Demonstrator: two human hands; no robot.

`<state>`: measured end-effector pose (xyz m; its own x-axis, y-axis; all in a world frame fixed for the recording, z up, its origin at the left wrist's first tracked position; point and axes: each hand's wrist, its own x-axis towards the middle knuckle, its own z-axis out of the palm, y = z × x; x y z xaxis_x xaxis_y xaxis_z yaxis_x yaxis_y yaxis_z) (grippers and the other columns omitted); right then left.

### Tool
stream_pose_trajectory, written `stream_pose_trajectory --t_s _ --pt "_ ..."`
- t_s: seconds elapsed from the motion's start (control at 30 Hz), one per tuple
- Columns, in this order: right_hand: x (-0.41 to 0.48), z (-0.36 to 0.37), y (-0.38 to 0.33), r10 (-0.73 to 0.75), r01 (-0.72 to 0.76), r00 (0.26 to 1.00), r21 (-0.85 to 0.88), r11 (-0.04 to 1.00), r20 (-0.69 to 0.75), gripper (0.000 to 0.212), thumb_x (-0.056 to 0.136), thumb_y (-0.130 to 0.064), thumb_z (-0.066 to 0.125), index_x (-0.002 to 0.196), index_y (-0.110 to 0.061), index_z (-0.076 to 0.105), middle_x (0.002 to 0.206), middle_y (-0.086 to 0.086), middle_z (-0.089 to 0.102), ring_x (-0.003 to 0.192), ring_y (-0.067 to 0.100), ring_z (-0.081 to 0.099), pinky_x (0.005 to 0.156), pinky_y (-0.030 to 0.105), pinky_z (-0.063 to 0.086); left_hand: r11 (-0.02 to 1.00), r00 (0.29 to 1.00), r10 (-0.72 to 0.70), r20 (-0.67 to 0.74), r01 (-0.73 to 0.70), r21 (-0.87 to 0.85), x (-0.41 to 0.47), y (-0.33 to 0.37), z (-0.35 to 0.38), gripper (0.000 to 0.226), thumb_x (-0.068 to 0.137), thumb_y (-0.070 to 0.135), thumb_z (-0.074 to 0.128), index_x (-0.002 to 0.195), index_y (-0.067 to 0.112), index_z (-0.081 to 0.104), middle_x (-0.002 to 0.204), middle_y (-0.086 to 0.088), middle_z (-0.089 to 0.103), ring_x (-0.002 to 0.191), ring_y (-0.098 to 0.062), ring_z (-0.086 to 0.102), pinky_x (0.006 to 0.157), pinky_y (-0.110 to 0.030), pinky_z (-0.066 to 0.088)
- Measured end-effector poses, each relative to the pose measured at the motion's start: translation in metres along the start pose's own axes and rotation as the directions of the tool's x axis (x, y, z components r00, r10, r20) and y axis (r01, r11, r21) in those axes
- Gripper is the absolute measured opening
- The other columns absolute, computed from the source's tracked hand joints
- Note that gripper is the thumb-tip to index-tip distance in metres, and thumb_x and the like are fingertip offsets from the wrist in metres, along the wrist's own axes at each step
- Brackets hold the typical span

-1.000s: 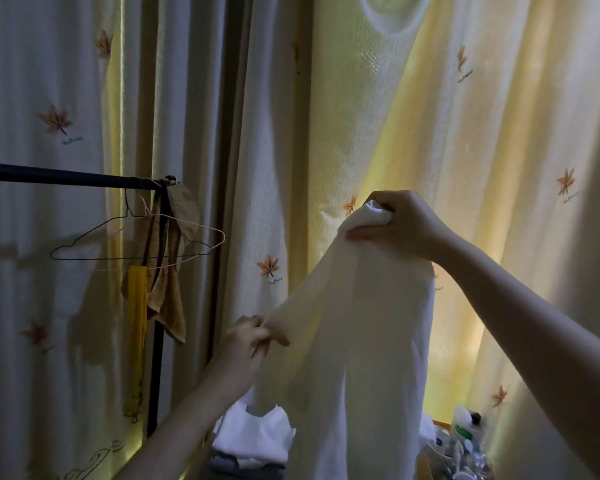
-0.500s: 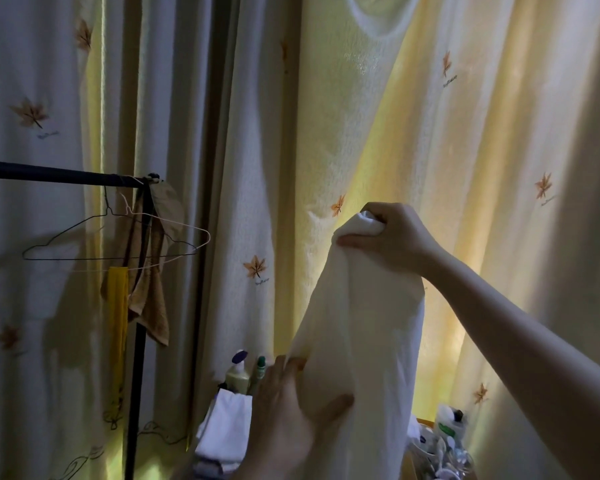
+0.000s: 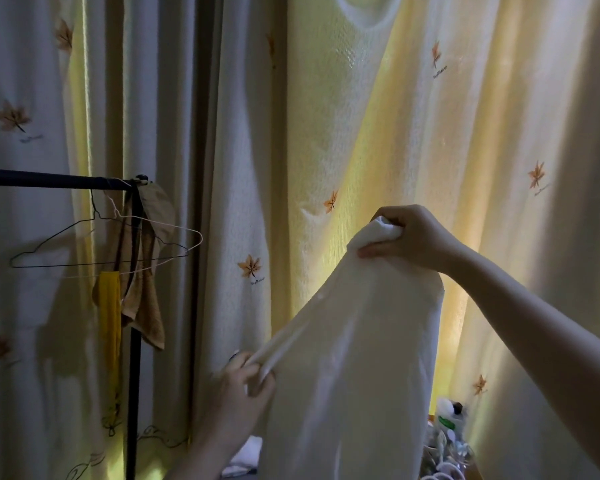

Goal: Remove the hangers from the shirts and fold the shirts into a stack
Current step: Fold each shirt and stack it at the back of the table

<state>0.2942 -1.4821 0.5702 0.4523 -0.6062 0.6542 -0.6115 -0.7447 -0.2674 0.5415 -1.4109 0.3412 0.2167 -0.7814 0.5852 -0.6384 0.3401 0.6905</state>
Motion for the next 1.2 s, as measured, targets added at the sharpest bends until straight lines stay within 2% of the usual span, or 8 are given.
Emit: stream_pose_trajectory --t_s 0.2,0.33,0.5,0.77,0.9,1.03,1.13,1.2 --pt "-0.009 -0.006 0.021 0.018 -0.014 0.996 -0.04 0.999 0.091 0.037 0.057 -0.033 0.088 0.079 -0.012 0.066 0.078 0.008 0.067 0.075 0.023 0.062 0.065 0.034 0.053 0.992 0.993 0.077 0.095 -0.085 0.09 0.041 -0.004 -0.05 0.01 0.086 0.017 0.063 0.078 0.014 0.065 0.079 0.005 0.059 0.072 -0.005 0.058 0.065 -0.024 0.051" --pt "-0.011 -0.003 0.032 0.045 -0.043 0.997 -0.035 0.998 0.062 0.031 0.065 -0.03 0.084 0.081 -0.01 0.067 0.078 0.012 0.067 0.073 0.024 0.063 0.067 0.037 0.054 0.995 0.988 0.082 0.128 -0.088 0.043 0.066 0.002 -0.072 0.025 0.093 0.02 0.056 0.074 0.007 0.063 0.069 -0.013 0.06 0.063 -0.023 0.056 0.056 -0.028 0.038" --pt "-0.012 -0.002 0.035 0.041 -0.037 0.996 0.048 0.998 -0.076 0.009 0.08 -0.024 0.074 0.083 -0.018 0.068 0.077 0.001 0.069 0.074 0.013 0.067 0.063 0.025 0.052 0.974 0.975 0.221 0.035 -0.218 -0.063 0.076 0.02 -0.092 0.01 0.069 0.034 0.071 0.068 0.024 0.07 0.074 0.003 0.067 0.071 -0.006 0.063 0.057 -0.01 0.048" --pt "-0.013 -0.012 0.026 -0.022 0.022 0.999 0.0 1.0 0.038 0.015 0.068 -0.023 0.083 0.073 -0.019 0.069 0.069 -0.003 0.069 0.068 0.008 0.066 0.06 0.021 0.051 0.975 0.975 0.223 -0.012 -0.223 0.007 0.086 0.023 -0.132 0.016 0.059 0.048 0.067 0.066 0.033 0.07 0.084 0.021 0.066 0.079 0.007 0.061 0.055 -0.013 0.051" --pt "-0.016 -0.011 0.026 -0.013 0.016 0.997 -0.046 0.999 0.08 0.016 0.069 -0.025 0.083 0.077 -0.018 0.072 0.071 -0.004 0.071 0.068 0.007 0.066 0.06 0.02 0.051 0.978 0.982 0.189 -0.015 -0.187 0.087 0.093 0.022 -0.145 0.021 0.052 0.036 0.079 0.069 0.034 0.067 0.083 0.026 0.066 0.081 0.009 0.06 0.059 -0.01 0.043" --pt "-0.019 0.002 0.028 0.004 0.0 0.998 -0.062 0.998 0.062 0.013 0.077 -0.022 0.077 0.087 -0.017 0.07 0.08 -0.004 0.07 0.077 0.01 0.066 0.066 0.022 0.052 0.975 0.967 0.053 0.248 -0.104 0.196 0.093 0.018 -0.138 0.039 0.066 0.024 0.083 0.089 0.042 0.057 0.091 0.019 0.063 0.089 0.002 0.058 0.071 -0.017 0.047" --pt "-0.022 0.018 0.027 -0.003 0.007 0.997 -0.056 0.998 0.077 0.01 0.083 -0.017 0.07 0.092 -0.013 0.068 0.084 0.002 0.069 0.08 0.017 0.066 0.068 0.036 0.054 0.936 0.856 -0.089 0.51 -0.103 0.336 0.085 0.014 -0.133 0.013 0.079 0.036 0.072 0.087 0.039 0.062 0.09 0.012 0.065 0.086 -0.005 0.061 0.076 -0.022 0.05" --pt "-0.022 0.022 0.027 -0.003 0.005 0.998 -0.044 0.999 0.063 0.009 0.084 -0.016 0.069 0.092 -0.013 0.066 0.083 0.004 0.069 0.078 0.02 0.065 0.067 0.039 0.053 0.966 0.758 -0.119 0.642 -0.061 0.251 0.076 0.012 -0.135 0.016 0.082 0.046 0.066 0.09 0.032 0.065 0.091 0.006 0.066 0.086 -0.013 0.063 0.075 -0.026 0.051"
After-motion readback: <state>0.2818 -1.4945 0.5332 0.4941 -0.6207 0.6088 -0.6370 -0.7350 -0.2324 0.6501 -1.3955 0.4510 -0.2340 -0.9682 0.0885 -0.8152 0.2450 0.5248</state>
